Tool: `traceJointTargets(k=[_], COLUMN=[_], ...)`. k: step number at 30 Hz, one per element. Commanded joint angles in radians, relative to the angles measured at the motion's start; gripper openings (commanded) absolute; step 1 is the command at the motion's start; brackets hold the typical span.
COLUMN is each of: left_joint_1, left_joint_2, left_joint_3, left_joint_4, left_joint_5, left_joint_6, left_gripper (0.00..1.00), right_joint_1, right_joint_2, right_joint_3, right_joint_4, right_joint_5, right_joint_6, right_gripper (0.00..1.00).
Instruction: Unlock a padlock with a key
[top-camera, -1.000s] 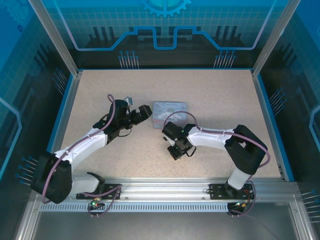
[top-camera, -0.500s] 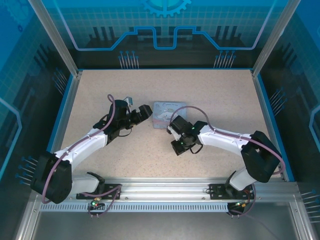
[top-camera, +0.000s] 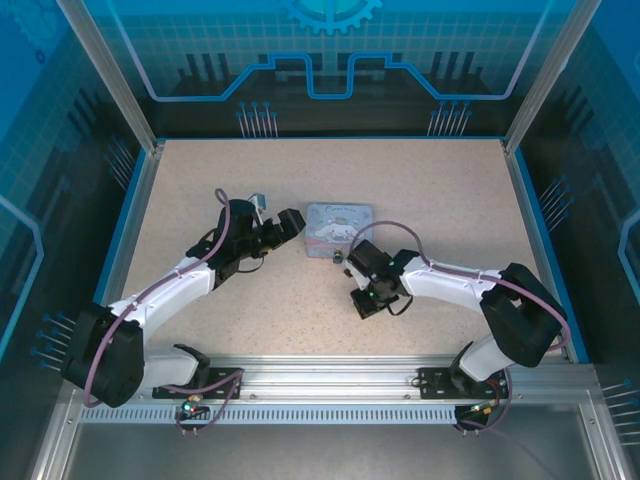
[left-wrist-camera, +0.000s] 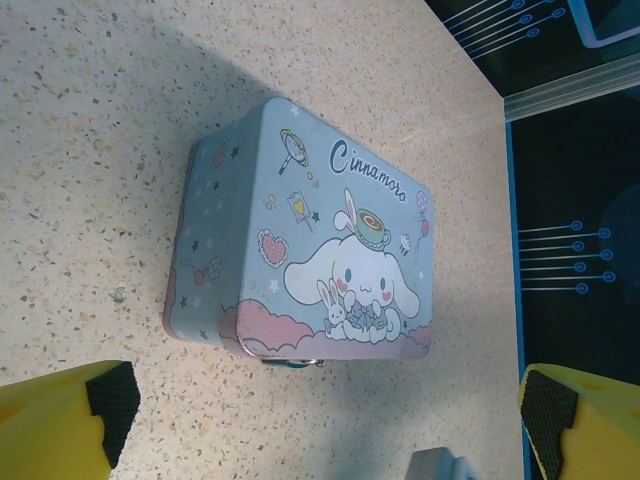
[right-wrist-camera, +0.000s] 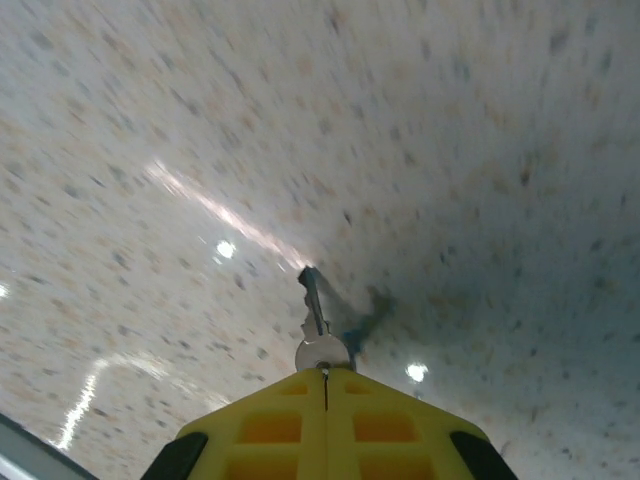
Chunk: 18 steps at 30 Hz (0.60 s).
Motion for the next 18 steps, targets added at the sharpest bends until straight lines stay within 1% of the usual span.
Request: traceJointTargets(k=[1, 4, 5, 6, 7, 8, 10, 18], left_joint_1=[0.008, 0.008, 0.007, 0.007, 0.007, 0.007, 0.007, 0.007], left_joint_2=[0.018, 0.031, 0.034, 0.038, 0.039, 0.040, 0.038, 0.035], left_joint_3=[-0.009, -0.008, -0.006, -0.007, -0.005, -0.005, -0.006, -0.014], left_joint_4=[0.030, 0.043, 0.045, 0.048, 0.049, 0.049, 0.050, 0.046], left_joint_5=[0.025, 0.030, 0.033, 0.035, 0.037, 0.037, 0.036, 0.034], left_joint_6=[-0.024, -0.030, -0.032, -0.032, -0.032, -0.032, -0.032, -0.031], left_gripper=[0.99, 0.99, 0.99, 0.99, 0.99, 0.99, 0.99, 0.99], right_joint_1=[-0.011, -0.012, -0.011, -0.011, -0.012, -0.012, -0.011, -0.017], right_joint_2=[-0.031, -0.036, -0.036, -0.038, -0.042, -0.046, -0.059, -0.071], right_joint_3=[-0.049, -0.064, -0.061, -0.060, -0.055, -0.051, -0.042, -0.024], right_joint_4=[0.002, 0.010, 0.010, 0.009, 0.008, 0.005, -0.005, -0.011], right_joint_5=[0.000, 0.006, 0.009, 0.012, 0.017, 0.020, 0.031, 0.039], right_joint_6=[0.039, 0.052, 0.055, 0.058, 0.061, 0.061, 0.063, 0.088], right_gripper=[0.00, 0.01, 0.11, 0.26, 0.37, 0.43, 0.47, 0.48])
